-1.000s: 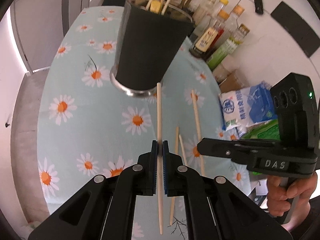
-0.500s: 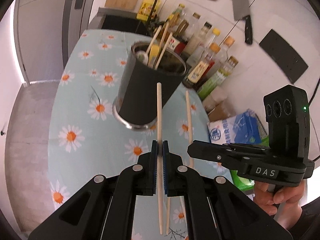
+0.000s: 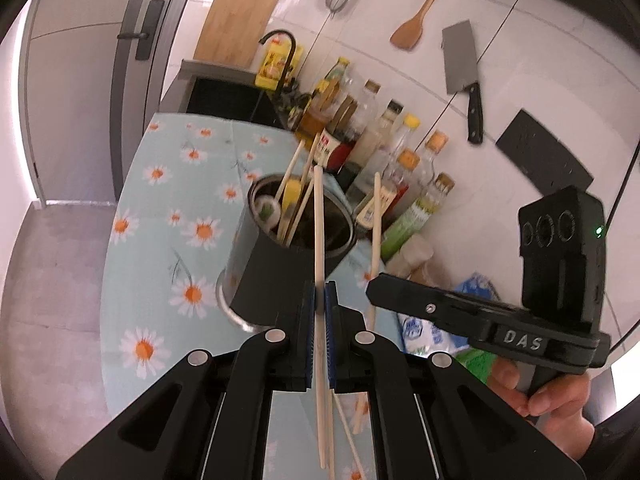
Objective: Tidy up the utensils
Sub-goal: 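Lift both chopsticks upright and carry them over the black holder, then lower both chopsticks into the black holder and open both tools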
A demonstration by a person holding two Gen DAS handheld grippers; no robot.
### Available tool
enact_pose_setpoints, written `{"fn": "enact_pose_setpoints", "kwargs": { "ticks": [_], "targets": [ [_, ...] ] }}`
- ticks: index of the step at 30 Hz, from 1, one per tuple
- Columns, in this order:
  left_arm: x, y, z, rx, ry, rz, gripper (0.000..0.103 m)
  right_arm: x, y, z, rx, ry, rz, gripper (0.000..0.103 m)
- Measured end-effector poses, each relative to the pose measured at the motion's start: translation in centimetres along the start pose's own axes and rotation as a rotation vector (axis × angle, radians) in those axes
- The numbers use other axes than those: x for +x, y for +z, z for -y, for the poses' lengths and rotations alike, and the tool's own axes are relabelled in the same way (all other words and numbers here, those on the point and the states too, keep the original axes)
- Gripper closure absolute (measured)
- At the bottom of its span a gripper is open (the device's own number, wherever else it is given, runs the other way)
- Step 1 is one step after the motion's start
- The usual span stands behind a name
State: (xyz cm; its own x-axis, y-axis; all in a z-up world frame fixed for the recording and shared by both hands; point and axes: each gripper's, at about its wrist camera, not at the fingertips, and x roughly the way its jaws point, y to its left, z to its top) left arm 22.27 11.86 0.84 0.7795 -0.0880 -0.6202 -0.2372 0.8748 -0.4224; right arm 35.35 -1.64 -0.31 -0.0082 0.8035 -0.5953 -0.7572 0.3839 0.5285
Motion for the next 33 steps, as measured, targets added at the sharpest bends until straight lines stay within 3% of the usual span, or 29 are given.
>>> {"fn": "enact_pose_setpoints", "kwargs": {
  "ticks": [17, 33],
  "targets": [
    [-0.3, 6.5, 0.4, 0.064, -0.114, 0.295, 0.099, -2.4, 7.1, -0.6, -0.089, -0.039, 0.25, 0.097],
    [0.4, 8.5, -0.2, 0.094, -0.079, 0.512, 0.099, -3.0, 10.2, -0.3, -0.128, -0.102, 0.439, 0.097]
  ]
}}
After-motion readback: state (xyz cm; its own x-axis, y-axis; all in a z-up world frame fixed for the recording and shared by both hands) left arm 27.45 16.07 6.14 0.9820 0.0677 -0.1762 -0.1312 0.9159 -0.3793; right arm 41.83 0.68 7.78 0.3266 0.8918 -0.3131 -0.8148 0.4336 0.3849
